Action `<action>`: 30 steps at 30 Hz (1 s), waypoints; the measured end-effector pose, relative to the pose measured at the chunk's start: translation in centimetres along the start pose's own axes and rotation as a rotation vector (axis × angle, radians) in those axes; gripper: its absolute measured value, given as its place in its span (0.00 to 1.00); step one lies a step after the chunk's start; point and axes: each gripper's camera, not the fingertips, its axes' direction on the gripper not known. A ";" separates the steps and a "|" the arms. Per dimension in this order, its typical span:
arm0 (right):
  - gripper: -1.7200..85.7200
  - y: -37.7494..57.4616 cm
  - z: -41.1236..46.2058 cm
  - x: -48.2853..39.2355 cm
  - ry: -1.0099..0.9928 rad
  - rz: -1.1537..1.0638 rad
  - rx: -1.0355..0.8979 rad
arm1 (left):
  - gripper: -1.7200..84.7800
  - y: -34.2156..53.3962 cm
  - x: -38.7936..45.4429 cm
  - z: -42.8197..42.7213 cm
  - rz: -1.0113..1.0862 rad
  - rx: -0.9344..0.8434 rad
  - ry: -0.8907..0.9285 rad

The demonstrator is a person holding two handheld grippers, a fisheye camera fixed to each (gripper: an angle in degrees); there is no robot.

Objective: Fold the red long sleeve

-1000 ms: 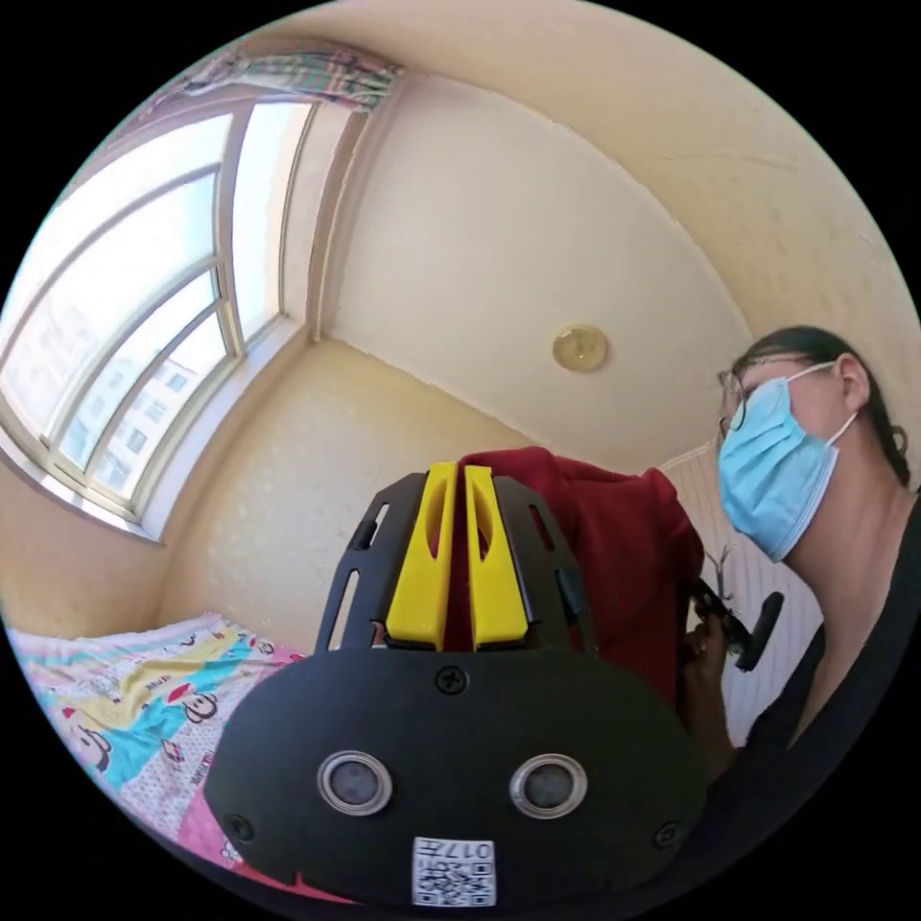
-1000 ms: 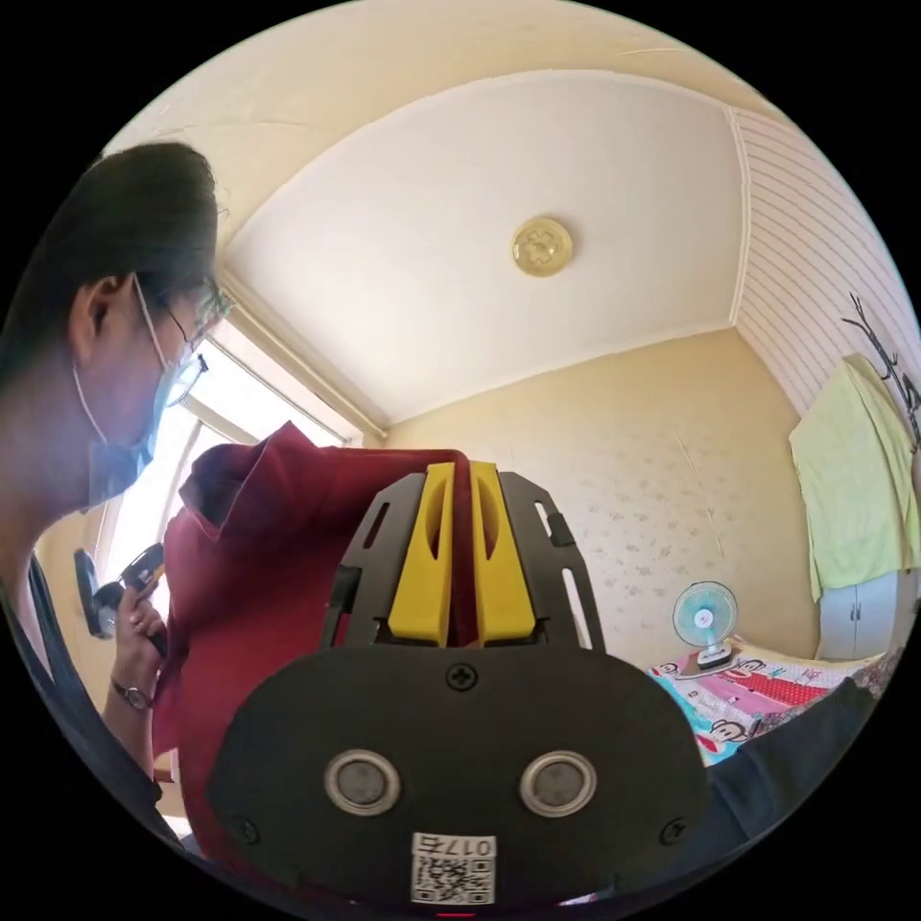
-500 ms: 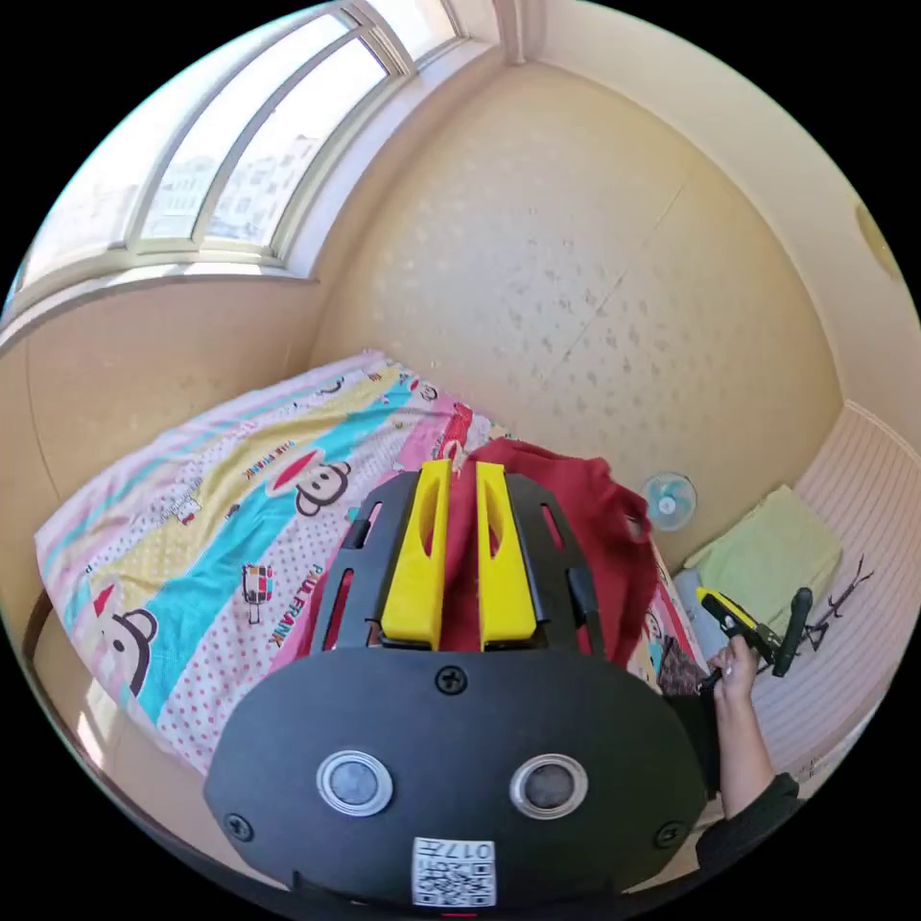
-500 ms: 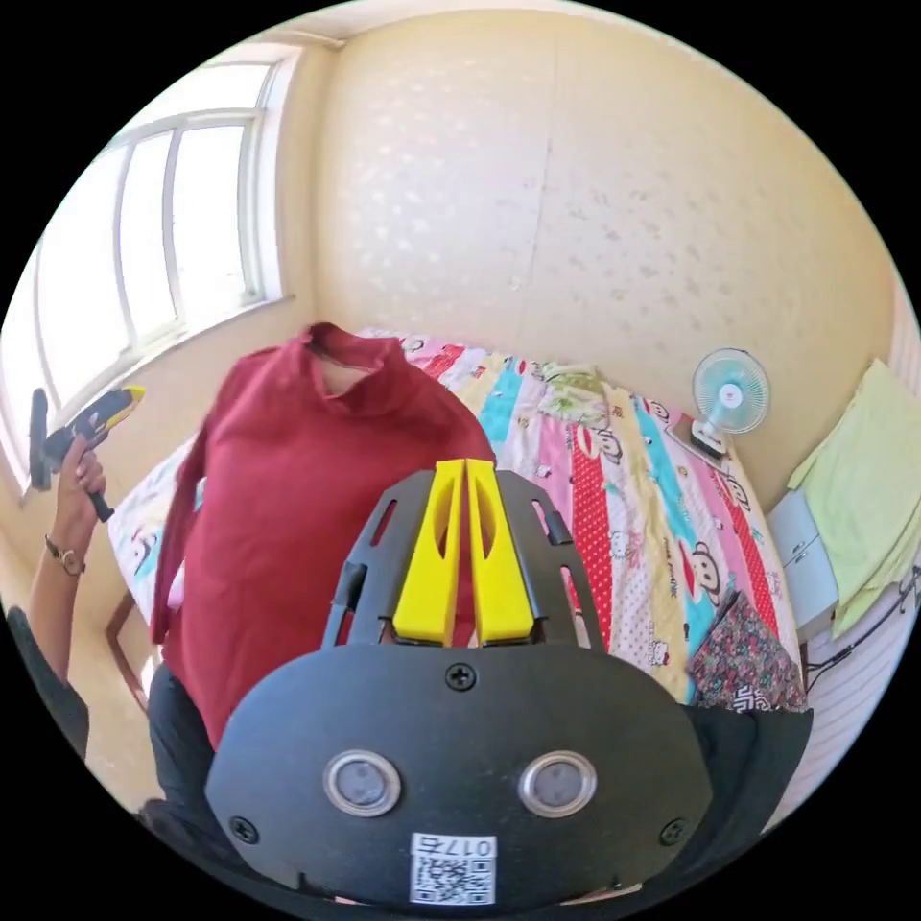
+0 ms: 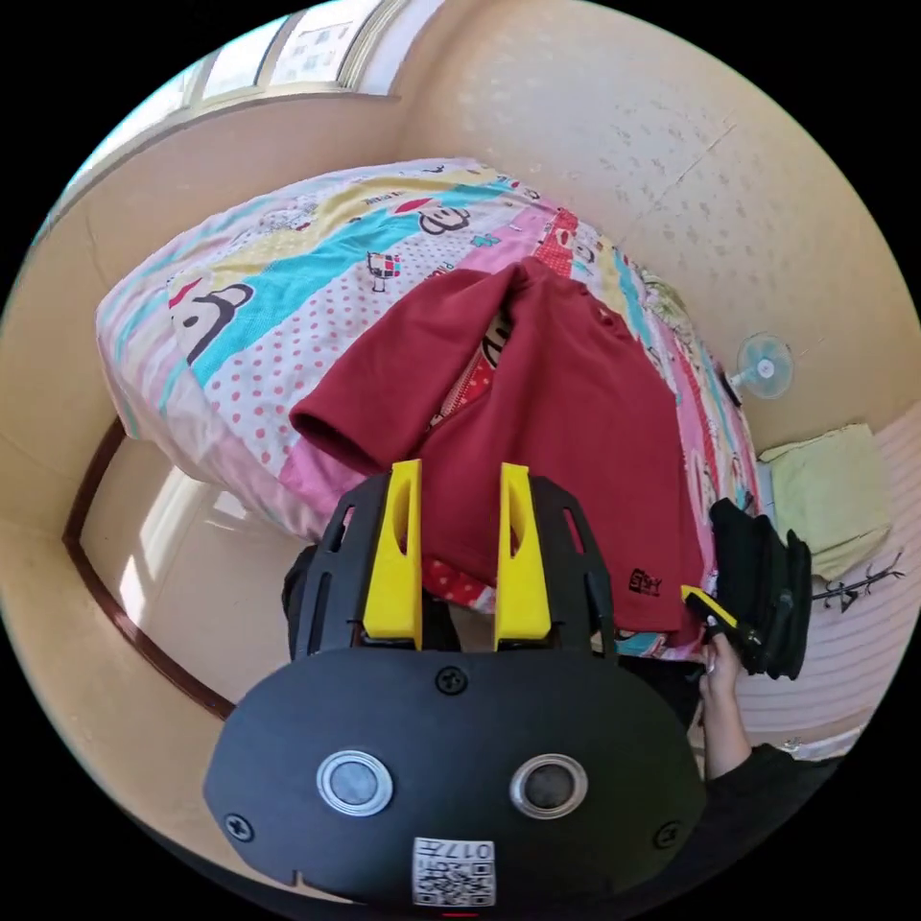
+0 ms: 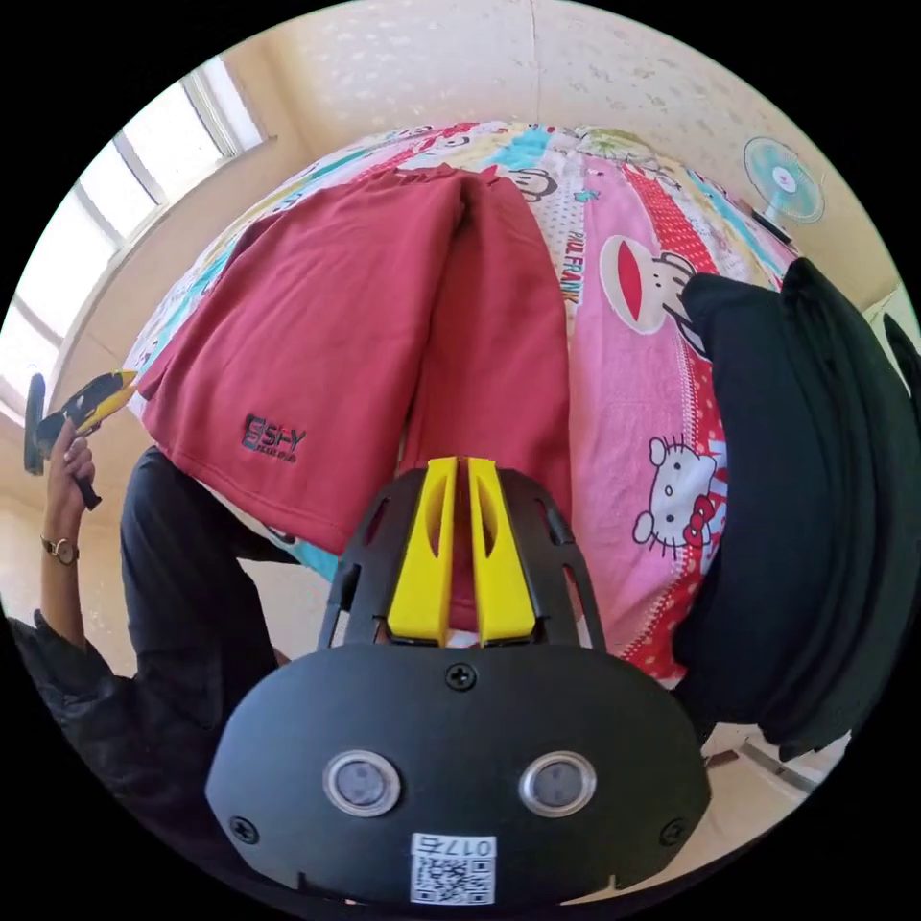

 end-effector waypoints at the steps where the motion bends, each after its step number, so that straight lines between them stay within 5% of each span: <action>1: 0.09 -0.1 -0.5 0.4 -0.021 0.015 -0.008 | 0.16 -0.3 -0.2 -0.2 0.011 -0.010 0.049; 7: 0.11 -1.1 -3.5 3.1 -0.032 0.130 -0.034 | 0.18 -2.1 -1.3 3.0 0.057 -0.150 -0.066; 8: 0.10 -1.6 -3.2 2.3 -0.011 0.060 -0.082 | 0.18 -1.9 -1.2 5.5 0.078 -0.252 -0.035; 11: 0.07 -3.6 -3.3 -0.8 0.196 -0.305 -0.260 | 0.17 -1.4 -0.6 4.4 0.104 -0.189 -0.100; 13: 0.06 -5.8 -4.7 -0.2 0.293 -0.334 -0.355 | 0.15 -1.9 -0.9 3.3 0.086 -0.221 -0.097; 16: 0.06 -8.2 -13.4 4.3 0.526 -0.074 -0.046 | 0.15 -2.3 -2.6 0.7 0.019 -0.225 0.003; 19: 0.09 -7.0 -21.6 9.6 0.251 0.263 0.194 | 0.16 -2.4 -4.0 -2.3 0.024 -0.227 0.005; 23: 0.14 -3.4 -23.0 8.4 -0.076 0.258 0.327 | 0.18 -3.0 -6.1 -6.4 -0.008 -0.150 -0.072; 30: 0.08 -3.7 -11.4 3.3 -0.354 0.083 -0.173 | 0.12 -5.2 -6.2 -3.1 -0.003 -0.288 -0.086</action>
